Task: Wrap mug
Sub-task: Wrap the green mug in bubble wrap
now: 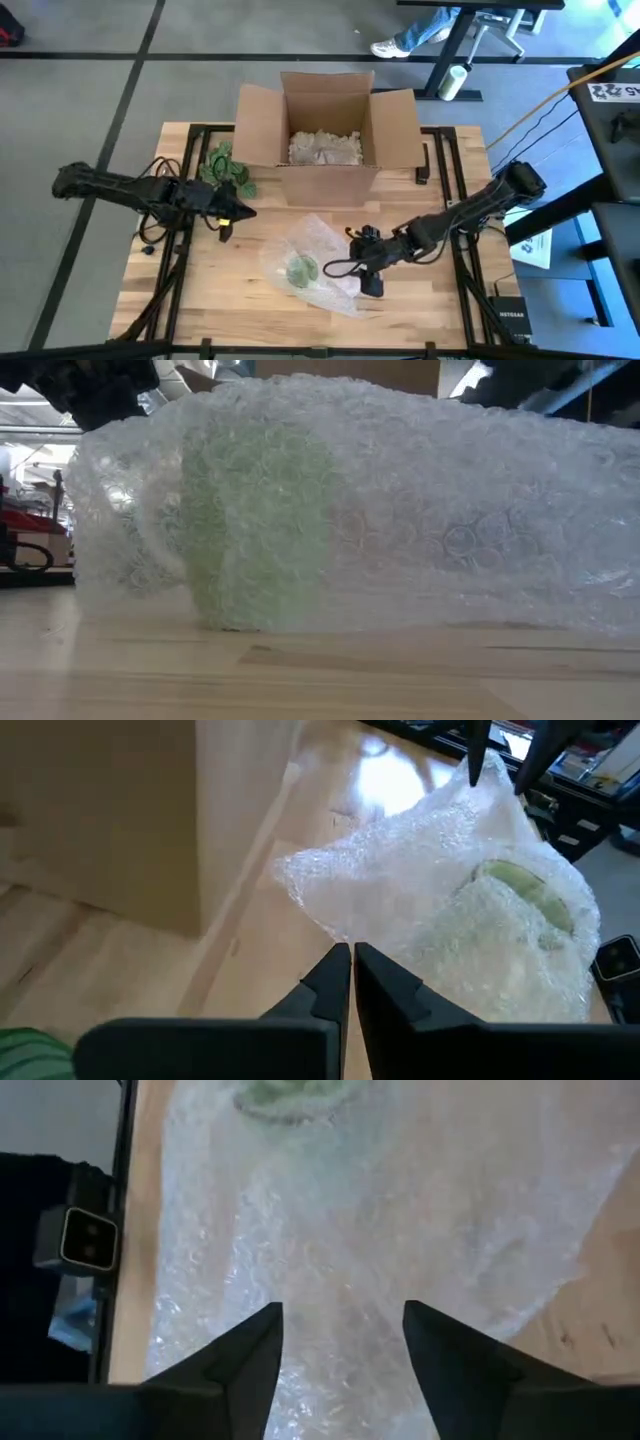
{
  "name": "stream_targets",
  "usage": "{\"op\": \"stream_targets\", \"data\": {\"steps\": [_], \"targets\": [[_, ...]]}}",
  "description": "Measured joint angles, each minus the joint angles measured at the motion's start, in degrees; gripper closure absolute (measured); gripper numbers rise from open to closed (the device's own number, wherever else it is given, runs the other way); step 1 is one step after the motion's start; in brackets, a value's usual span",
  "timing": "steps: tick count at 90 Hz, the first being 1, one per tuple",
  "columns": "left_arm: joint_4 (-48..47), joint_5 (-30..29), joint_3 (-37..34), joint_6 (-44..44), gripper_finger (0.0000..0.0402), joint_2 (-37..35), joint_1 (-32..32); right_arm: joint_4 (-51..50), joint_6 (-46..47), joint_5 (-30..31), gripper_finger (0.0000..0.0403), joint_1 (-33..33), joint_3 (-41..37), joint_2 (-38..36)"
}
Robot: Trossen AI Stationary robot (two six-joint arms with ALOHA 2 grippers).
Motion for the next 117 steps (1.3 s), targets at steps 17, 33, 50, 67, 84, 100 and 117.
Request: {"op": "stream_targets", "data": {"steps": [17, 33, 50, 67, 84, 100, 117], "targets": [[-0.07, -0.01, 0.00, -0.02, 0.0402, 0.00, 0.00, -0.16, 0.24, -0.59, 0.0236, 0.00, 0.00, 2.18], [-0.17, -0.02, 0.00, -0.01, 0.0402, 0.00, 0.00, 0.14, 0.20, 5.53, 0.0363, 0.00, -0.01, 1.98], [-0.44, -0.02, 0.00, -0.17, 0.0402, 0.00, -0.04, 1.36, 2.11, 14.65, 0.0396, 0.00, 0.00, -0.21], [-0.41, -0.02, 0.00, -0.54, 0.0402, 0.00, -0.04, 13.42, -0.31, 22.38, 0.0400, -0.08, -0.02, -2.87], [-0.39, -0.02, 0.00, -0.19, 0.0402, 0.00, -0.04, 32.03, -6.91, 4.77, 0.0402, -1.72, 0.07, -1.17], [-0.37, 0.09, 0.00, -1.17, 0.0402, 0.00, -0.04, 33.18, -2.82, -2.89, 0.0402, -2.82, 0.02, 2.27], [-0.37, 0.14, 0.00, -2.19, 0.0402, 0.00, -0.09, 40.50, 0.53, -9.51, 0.0402, -2.73, -0.02, 7.15]]}}
